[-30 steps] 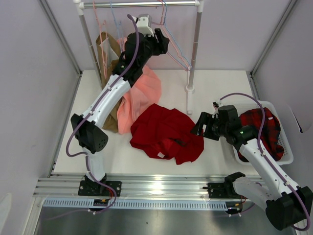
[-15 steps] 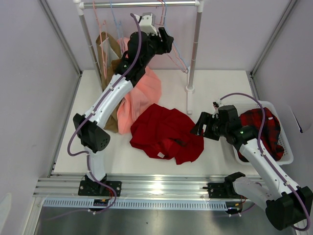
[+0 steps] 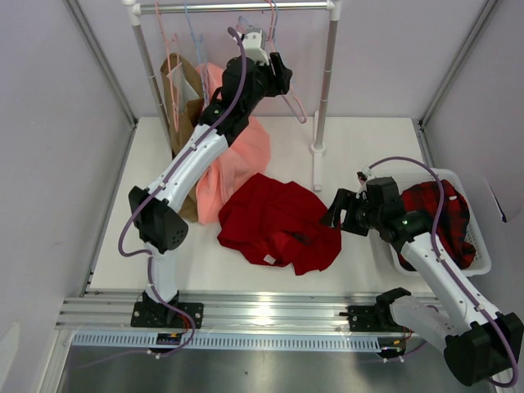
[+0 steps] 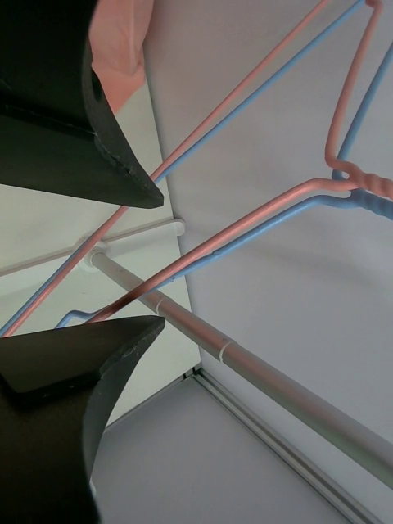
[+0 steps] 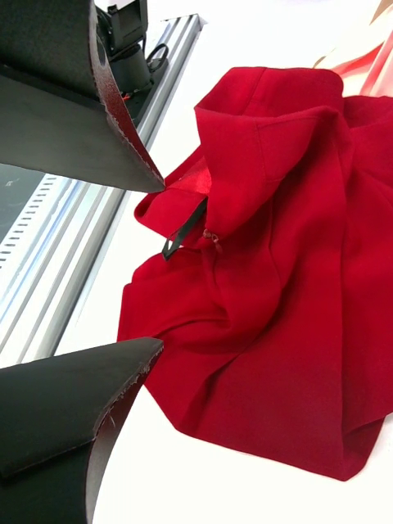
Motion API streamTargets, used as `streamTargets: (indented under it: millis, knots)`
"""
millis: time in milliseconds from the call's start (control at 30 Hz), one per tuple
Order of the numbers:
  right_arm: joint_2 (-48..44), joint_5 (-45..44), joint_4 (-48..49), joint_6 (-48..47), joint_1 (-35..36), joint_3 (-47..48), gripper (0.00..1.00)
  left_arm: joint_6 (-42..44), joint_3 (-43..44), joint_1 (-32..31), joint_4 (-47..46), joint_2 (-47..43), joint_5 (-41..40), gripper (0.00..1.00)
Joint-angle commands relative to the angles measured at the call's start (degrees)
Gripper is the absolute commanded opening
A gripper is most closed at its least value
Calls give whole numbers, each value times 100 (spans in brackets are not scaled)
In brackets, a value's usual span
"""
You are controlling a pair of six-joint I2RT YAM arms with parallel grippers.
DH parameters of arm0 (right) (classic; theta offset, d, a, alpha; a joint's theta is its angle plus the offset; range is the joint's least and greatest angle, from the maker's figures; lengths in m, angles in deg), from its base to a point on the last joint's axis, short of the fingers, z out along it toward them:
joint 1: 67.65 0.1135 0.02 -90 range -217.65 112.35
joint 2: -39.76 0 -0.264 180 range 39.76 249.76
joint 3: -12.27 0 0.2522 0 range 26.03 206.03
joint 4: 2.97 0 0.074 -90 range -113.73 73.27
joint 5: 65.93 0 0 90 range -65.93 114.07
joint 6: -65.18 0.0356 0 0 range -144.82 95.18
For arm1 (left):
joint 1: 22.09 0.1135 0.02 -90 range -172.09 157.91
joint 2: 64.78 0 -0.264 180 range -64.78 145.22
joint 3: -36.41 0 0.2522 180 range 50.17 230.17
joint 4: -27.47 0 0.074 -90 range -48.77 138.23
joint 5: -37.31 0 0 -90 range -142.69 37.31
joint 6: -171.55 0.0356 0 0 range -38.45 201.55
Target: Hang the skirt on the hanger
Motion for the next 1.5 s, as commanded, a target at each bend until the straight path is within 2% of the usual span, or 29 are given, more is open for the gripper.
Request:
streamTargets:
  millis: [0,200,367,600,700,767,833,1067,1167,1233,1367,1433,1467]
  knots:
    - [-95,78,66,-86,-34,-16,78,64,-10,-31,-205,-156,-102,60]
    - [-104,78,74,-78,-43,-42,78,99,-63,-40,-187,-209,-146,54]
    - [-104,86,92,-69,-61,-95,78,99,-283,-31,-319,-384,-146,41]
    - [-113,104,110,-60,-61,-130,78,178,-406,-40,-354,-569,-146,34]
    - [-113,113,136,-51,-52,-139,78,205,-424,-31,-328,-648,-163,25]
    - [-112,113,145,-42,-52,-148,78,275,-424,-31,-275,-718,-120,24]
    - [-104,122,162,-42,-61,-156,78,371,-406,-31,-231,-780,-93,29]
    - [-86,157,206,-25,-69,-148,78,556,-432,-23,-196,-982,-76,25]
    - [-95,165,206,-7,-61,-148,78,591,-345,-23,-126,-956,-58,19]
    - [-104,165,198,-16,-52,-148,78,591,-336,-23,-117,-939,-32,10]
    - [-139,139,162,-25,-61,-139,78,574,-309,-31,-82,-912,-5,3]
    - [-139,148,145,-42,-52,-139,78,556,-309,-31,-82,-903,47,13]
    - [-130,157,136,-42,-69,-130,78,556,-301,-31,-108,-877,65,25]
